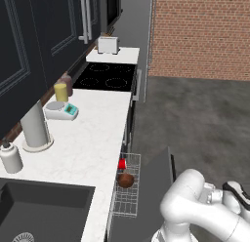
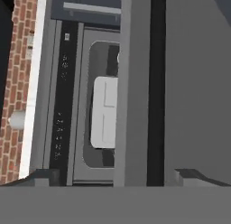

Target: Pick up the cup and bowl from the counter, place them in the dishwasher, and close the dishwasher door.

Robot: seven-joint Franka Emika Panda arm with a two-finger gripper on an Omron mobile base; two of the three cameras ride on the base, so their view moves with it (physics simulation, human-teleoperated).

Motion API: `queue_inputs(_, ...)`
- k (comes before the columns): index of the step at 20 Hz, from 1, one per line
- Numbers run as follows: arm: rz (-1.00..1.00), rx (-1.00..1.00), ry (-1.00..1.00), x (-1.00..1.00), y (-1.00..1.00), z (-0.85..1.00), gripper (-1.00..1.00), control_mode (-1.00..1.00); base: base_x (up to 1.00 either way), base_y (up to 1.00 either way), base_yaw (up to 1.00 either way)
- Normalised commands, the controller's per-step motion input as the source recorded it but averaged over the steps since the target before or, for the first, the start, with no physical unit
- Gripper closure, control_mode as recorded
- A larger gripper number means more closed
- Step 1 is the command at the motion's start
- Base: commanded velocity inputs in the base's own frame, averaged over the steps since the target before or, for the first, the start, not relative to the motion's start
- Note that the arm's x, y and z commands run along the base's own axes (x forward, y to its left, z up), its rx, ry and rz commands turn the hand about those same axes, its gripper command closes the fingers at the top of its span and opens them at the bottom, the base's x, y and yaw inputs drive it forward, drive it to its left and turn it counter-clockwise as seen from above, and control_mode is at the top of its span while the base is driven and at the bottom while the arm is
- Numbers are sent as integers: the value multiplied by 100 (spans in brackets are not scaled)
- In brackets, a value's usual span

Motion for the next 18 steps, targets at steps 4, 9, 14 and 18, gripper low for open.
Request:
queue_inputs(4, 1, 0, 0, 33, 0, -70, -100, -100, 0, 0, 0)
queue_inputs(9, 0, 1, 0, 42, 0, -61, -100, -100, 0, 0, 0)
queue_inputs(14, 0, 5, 0, 48, 0, -51, -100, -100, 0, 0, 0)
queue_inputs(18, 0, 8, 0, 48, 0, -38, -100, -100, 0, 0, 0)
